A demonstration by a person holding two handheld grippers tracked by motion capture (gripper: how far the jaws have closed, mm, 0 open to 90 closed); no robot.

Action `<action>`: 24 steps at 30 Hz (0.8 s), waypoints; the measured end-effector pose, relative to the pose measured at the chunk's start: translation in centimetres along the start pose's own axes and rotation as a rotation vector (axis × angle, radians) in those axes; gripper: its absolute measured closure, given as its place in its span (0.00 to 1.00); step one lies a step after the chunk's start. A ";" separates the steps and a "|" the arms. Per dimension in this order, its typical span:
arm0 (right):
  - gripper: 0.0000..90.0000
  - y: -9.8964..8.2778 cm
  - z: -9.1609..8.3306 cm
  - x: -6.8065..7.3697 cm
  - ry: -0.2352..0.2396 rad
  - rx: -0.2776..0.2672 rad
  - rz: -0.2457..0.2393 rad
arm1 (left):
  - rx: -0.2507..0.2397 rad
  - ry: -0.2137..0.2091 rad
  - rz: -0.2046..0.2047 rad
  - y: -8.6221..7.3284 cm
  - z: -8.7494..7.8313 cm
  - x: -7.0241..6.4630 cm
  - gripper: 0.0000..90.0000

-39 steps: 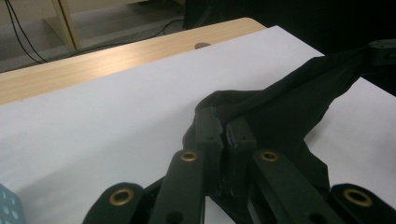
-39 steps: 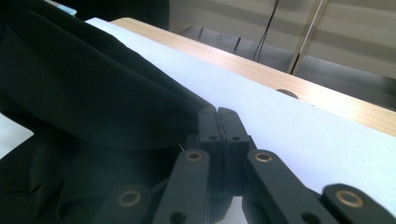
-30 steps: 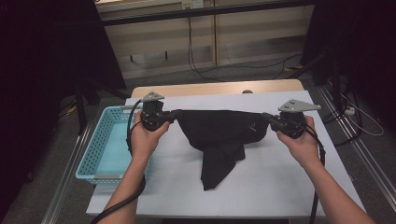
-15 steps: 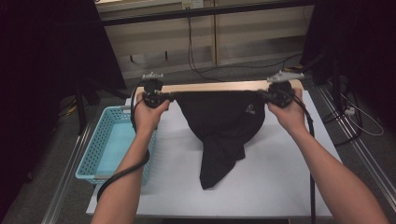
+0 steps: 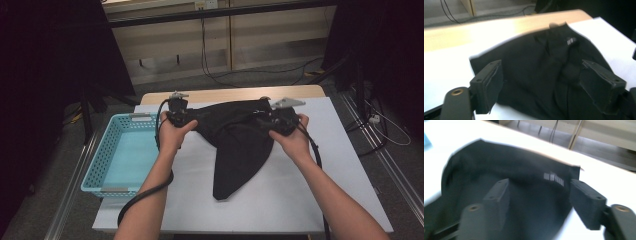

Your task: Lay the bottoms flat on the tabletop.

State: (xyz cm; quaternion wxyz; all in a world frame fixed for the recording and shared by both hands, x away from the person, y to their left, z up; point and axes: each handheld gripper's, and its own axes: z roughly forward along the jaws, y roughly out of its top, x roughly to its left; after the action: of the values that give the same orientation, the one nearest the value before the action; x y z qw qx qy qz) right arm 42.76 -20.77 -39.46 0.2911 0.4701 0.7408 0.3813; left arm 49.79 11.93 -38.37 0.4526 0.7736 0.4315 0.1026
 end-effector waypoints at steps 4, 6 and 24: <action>0.30 -3.6 -1.9 1.1 0.053 0.031 0.007 | 0.015 -0.012 0.009 -2.5 -0.9 -0.8 0.18; 0.29 -5.2 -2.7 1.6 0.058 0.036 0.020 | 0.019 -0.009 0.014 -3.6 -1.5 -1.1 0.17; 0.28 -8.5 -3.5 4.3 0.140 0.091 -0.002 | 0.023 0.001 0.061 -8.0 -3.2 -2.0 0.15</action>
State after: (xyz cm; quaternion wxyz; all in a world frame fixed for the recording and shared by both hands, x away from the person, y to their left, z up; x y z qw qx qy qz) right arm 34.31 -20.08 -45.05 0.2174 0.4543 0.7763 0.3790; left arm 42.23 14.12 -42.39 0.4404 0.7914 0.4090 0.1117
